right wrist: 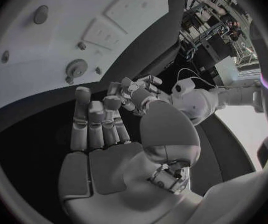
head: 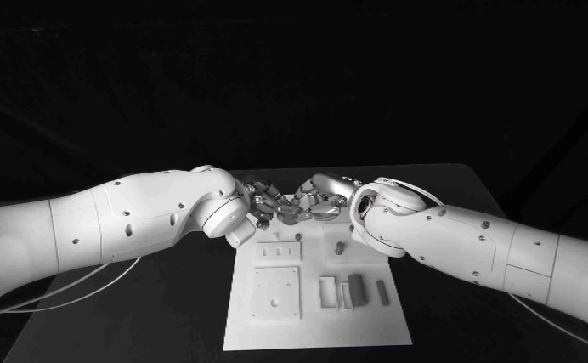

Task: Assemble the parts on the task board

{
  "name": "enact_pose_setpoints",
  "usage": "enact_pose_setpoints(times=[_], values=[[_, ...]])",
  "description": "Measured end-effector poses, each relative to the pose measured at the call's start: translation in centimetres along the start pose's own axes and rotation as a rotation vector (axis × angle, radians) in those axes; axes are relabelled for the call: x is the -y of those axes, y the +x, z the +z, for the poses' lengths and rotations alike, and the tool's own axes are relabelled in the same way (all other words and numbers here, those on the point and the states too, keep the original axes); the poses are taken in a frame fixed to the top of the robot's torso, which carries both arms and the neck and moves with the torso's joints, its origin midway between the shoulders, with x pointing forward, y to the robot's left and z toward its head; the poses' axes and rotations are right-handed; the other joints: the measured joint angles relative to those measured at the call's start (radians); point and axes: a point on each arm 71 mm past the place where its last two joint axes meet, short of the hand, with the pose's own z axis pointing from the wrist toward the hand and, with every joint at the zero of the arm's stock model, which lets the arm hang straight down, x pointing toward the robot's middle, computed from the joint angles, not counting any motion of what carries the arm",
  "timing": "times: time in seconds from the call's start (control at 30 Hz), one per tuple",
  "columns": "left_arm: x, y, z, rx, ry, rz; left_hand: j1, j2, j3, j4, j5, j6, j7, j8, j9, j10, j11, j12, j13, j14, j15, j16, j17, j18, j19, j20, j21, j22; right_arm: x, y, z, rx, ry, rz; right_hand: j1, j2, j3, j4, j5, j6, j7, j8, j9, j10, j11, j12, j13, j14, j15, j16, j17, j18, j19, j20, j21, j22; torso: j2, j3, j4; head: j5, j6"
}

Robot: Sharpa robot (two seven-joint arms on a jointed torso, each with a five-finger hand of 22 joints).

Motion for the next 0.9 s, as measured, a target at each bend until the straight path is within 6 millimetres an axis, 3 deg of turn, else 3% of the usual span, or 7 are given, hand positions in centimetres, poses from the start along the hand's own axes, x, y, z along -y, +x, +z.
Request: enact_pose_setpoints(times=[0.3, 0.4, 0.5, 0.6, 0.7, 0.77, 0.9], values=[[0.1, -0.1, 0.0, 0.004, 0.005, -0.03, -0.021, 0.008, 0.0, 0.0, 0.0, 0.004, -0.004, 0.0, -0.007, 0.007, 0.0, -0.014, -0.004, 0.0, 0.0, 0.007, 0.002, 0.001, 0.0, 0.0, 0.004, 0.007, 0.5, 0.1, 0.0, -0.014, 0.014, -0.003, -0.004, -0.004, -0.001, -0.001, -0.005, -0.029, 0.011, -0.013, -0.007, -0.012, 0.012, -0.004, -0.001, -0.008, 0.008, -0.006, -0.004, 0.0, -0.007, 0.007, -0.008, 0.0, 0.0, 0.0002, 0.0, 0.001, -0.001], [0.1, -0.1, 0.0, 0.003, 0.005, -0.035, -0.076, 0.002, 0.029, -0.034, 0.002, 0.01, -0.009, 0.0, -0.007, 0.015, 0.001, -0.021, -0.004, 0.0, 0.0, 0.007, 0.003, 0.002, 0.0, 0.0, 0.004, 0.01, 0.7, 0.0, -0.1, -0.013, 0.019, -0.004, -0.004, -0.004, -0.001, -0.001, -0.005, -0.038, 0.017, -0.013, -0.007, -0.012, 0.012, -0.004, -0.002, -0.011, 0.011, -0.006, -0.004, 0.0, -0.008, 0.008, -0.008, 0.0, 0.0, 0.0003, 0.0, 0.001, -0.001], [0.0, -0.2, 0.0, 0.004, 0.003, -0.038, -0.169, 0.003, 0.071, -0.108, 0.008, 0.015, -0.014, 0.0, -0.007, 0.019, -0.003, -0.028, 0.001, 0.0, 0.0, 0.007, 0.002, 0.002, -0.004, -0.004, 0.004, 0.012, 1.0, -0.1, -0.3, -0.009, 0.026, -0.004, -0.004, -0.004, -0.001, -0.001, -0.005, -0.04, 0.019, -0.013, -0.008, -0.016, 0.016, -0.004, -0.002, -0.013, 0.013, -0.007, -0.005, 0.0, -0.011, 0.011, -0.008, 0.0, 0.0, 0.0002, 0.0, 0.001, -0.001], [-0.1, -0.4, 0.1, 0.006, 0.0, -0.04, -0.324, 0.006, 0.211, -0.286, 0.01, 0.015, -0.014, 0.0, -0.007, 0.024, -0.001, -0.034, 0.009, 0.0, 0.0, 0.007, -0.002, 0.003, -0.002, -0.006, 0.004, 0.012, 1.7, -0.4, -0.6, -0.001, 0.04, -0.004, -0.008, -0.008, -0.001, -0.001, -0.004, -0.04, 0.019, -0.013, -0.008, -0.017, 0.017, -0.004, -0.002, -0.013, 0.013, -0.007, -0.005, 0.0, -0.011, 0.011, -0.012, 0.0, 0.0, 0.0002, 0.0001, 0.0, -0.001], [-0.3, -0.6, 0.0, 0.007, -0.006, -0.041, -0.409, 0.015, 0.258, -0.338, 0.01, 0.018, -0.014, 0.0, -0.007, 0.029, 0.0, -0.035, 0.013, 0.0, 0.0, 0.007, -0.006, 0.002, 0.002, -0.009, 0.004, 0.008, 2.6, -0.7, -1.0, 0.01, 0.059, -0.006, -0.008, -0.008, -0.001, -0.001, -0.004, -0.04, 0.019, -0.013, -0.008, -0.017, 0.017, -0.004, -0.003, -0.013, 0.013, -0.01, -0.006, 0.0, -0.011, 0.011, -0.012, 0.0, 0.0, 0.0008, 0.0004, 0.0, -0.002], [-0.4, -0.7, 0.0, 0.005, -0.011, -0.041, -0.467, 0.018, 0.324, -0.404, 0.01, 0.018, -0.014, 0.0, -0.007, 0.029, 0.0, -0.035, 0.015, 0.0, 0.0, 0.007, -0.01, 0.002, 0.002, -0.009, 0.003, 0.004, 3.3, -0.9, -1.2, 0.017, 0.074, -0.007, -0.008, -0.008, -0.001, -0.001, -0.004, -0.042, 0.017, -0.013, -0.008, -0.017, 0.017, -0.004, -0.003, -0.013, 0.013, -0.01, -0.006, 0.0, -0.011, 0.011, -0.012, 0.0, 0.0, 0.0008, 0.0002, 0.001, -0.003], [-0.7, -0.8, 0.1, 0.0, -0.027, -0.038, -0.523, 0.023, 0.351, -0.424, 0.034, 0.021, -0.016, 0.0, -0.006, 0.03, -0.001, -0.04, 0.016, 0.0, 0.0, -0.004, -0.016, 0.002, 0.002, -0.009, -0.009, -0.003, 4.9, -1.5, -1.9, 0.031, 0.11, -0.01, -0.008, -0.008, -0.001, -0.001, -0.004, -0.042, 0.017, -0.013, -0.008, -0.017, 0.017, -0.005, -0.003, -0.014, 0.014, -0.011, -0.007, 0.0, -0.017, 0.012, -0.012, 0.0, 0.0, 0.0007, -0.0006, 0.003, -0.004]])
